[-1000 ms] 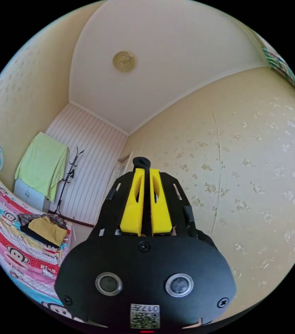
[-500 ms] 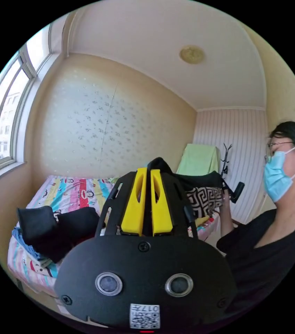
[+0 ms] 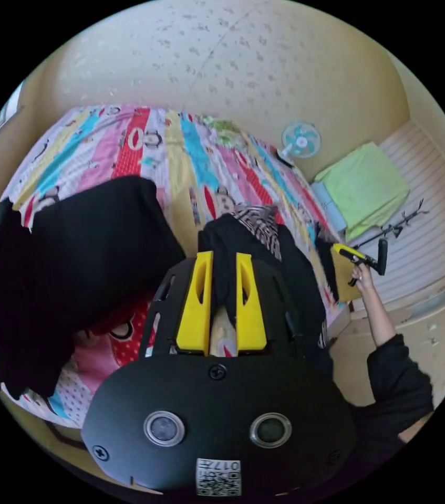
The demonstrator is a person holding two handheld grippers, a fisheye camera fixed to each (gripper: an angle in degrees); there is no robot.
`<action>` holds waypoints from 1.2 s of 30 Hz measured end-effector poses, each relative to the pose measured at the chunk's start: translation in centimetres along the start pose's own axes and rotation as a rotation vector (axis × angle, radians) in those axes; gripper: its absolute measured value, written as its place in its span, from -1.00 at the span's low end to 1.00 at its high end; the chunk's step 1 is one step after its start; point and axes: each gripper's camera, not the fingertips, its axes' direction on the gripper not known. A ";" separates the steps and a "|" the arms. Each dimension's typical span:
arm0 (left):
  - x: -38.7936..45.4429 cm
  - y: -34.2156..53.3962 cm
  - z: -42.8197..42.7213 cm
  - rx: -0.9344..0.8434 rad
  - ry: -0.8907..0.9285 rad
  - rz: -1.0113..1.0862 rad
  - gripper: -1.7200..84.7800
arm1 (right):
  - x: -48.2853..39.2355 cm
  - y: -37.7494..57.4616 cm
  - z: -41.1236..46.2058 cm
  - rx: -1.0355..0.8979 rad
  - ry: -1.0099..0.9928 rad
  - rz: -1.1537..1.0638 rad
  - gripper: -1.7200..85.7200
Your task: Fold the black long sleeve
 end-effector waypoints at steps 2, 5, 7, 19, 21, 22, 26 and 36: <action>0.6 4.5 3.6 -0.071 0.023 0.029 -0.74 | -2.4 6.0 3.6 -0.061 -0.105 -0.013 -0.72; 2.2 12.5 7.6 -0.148 0.088 0.025 -0.72 | -6.0 13.9 5.0 -0.078 -0.096 0.062 -0.67; 3.6 17.9 9.4 -0.159 0.101 -0.036 -0.71 | -7.5 18.2 4.6 -0.066 -0.003 0.185 -0.65; 4.9 22.0 9.5 -0.101 0.175 -0.154 -0.69 | -1.5 18.5 -7.9 0.127 0.392 0.628 -0.79; 5.1 22.1 10.1 -0.115 0.204 -0.166 -0.67 | -2.3 19.7 -8.3 0.162 0.388 0.702 -0.72; 5.5 22.1 10.5 -0.114 0.252 -0.171 -0.67 | -3.7 20.4 -7.3 0.166 0.341 0.680 -0.70; 8.2 21.9 12.6 -0.130 0.339 -0.148 -0.67 | -7.0 22.4 -2.0 0.152 0.201 0.616 -0.68; 13.1 21.2 21.5 -0.396 0.314 -0.095 -0.88 | -3.1 18.8 6.0 -0.103 0.171 0.505 -0.79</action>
